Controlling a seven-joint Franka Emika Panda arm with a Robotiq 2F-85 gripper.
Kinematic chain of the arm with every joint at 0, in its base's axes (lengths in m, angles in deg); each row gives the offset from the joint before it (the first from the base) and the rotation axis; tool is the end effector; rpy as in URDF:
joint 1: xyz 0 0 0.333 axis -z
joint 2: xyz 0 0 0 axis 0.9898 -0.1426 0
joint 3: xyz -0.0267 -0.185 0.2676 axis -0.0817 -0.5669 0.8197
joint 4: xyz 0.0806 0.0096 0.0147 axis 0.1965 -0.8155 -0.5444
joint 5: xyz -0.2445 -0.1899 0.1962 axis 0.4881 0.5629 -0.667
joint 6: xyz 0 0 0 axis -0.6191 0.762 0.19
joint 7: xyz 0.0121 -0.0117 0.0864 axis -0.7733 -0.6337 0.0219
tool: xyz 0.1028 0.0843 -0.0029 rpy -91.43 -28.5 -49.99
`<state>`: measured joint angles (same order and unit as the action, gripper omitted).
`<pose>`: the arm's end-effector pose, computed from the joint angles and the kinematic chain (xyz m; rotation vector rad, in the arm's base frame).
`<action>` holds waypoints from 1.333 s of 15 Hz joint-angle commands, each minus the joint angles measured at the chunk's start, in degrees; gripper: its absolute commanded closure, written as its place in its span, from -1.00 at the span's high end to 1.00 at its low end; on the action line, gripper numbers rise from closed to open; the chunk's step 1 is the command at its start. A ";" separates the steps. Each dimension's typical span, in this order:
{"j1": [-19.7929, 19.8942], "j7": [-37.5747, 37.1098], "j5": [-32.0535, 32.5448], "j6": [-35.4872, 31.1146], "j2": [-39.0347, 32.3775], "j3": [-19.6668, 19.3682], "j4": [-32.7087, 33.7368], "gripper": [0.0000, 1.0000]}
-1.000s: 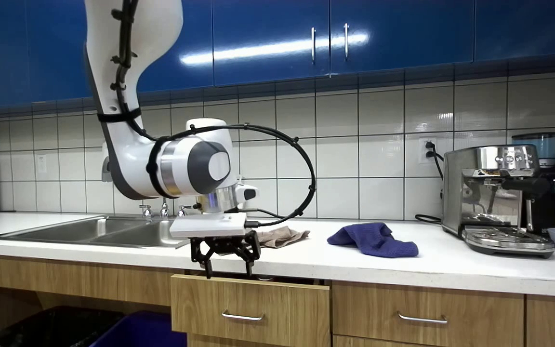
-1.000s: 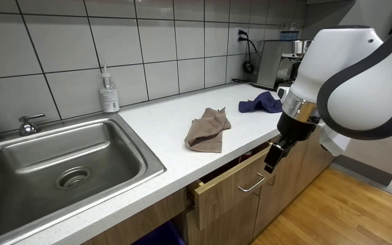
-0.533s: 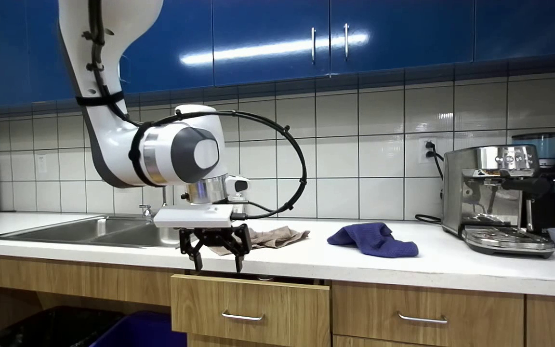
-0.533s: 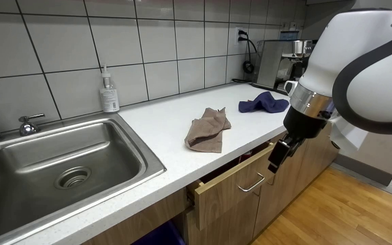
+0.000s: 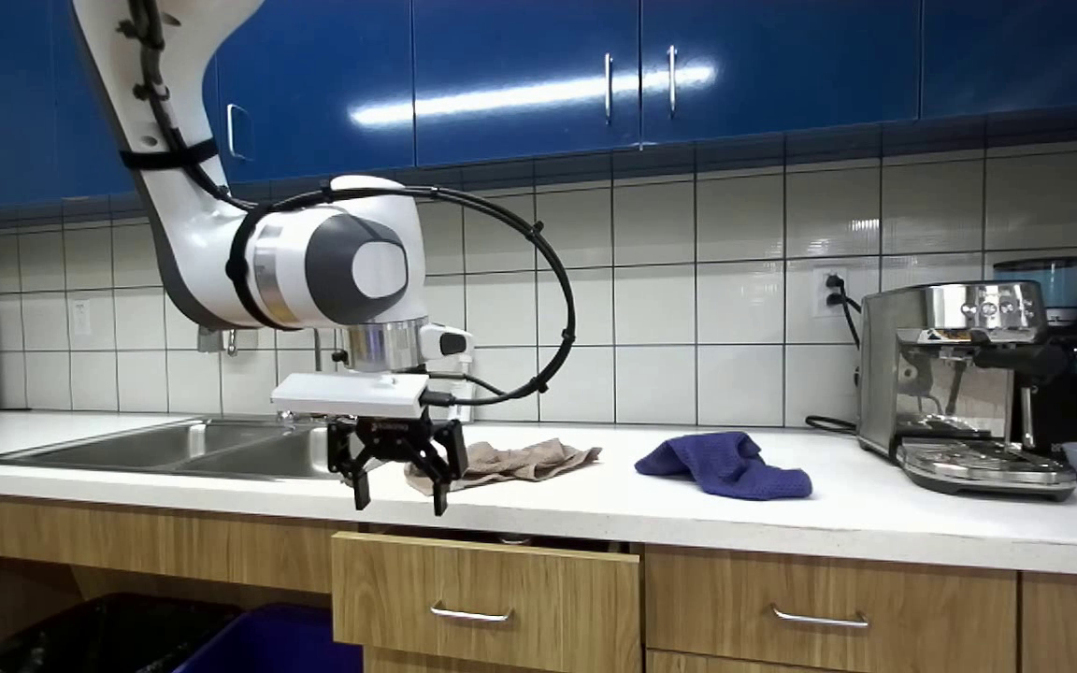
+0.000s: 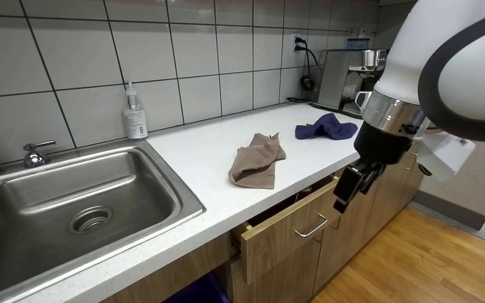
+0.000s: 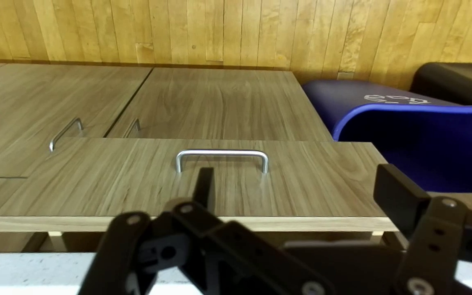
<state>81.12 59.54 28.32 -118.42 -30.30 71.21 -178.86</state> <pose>0.4212 -0.0024 0.2866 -3.1090 -0.1495 -0.2968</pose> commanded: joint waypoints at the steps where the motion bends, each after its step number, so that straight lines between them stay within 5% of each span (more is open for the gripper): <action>1: -0.60 0.82 -2.61 5.02 3.45 -0.41 -0.27 1.00; 20: -0.15 -0.18 -2.01 6.84 2.70 -0.81 0.21 1.00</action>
<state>81.08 59.55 26.17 -111.77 -27.68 70.48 -178.70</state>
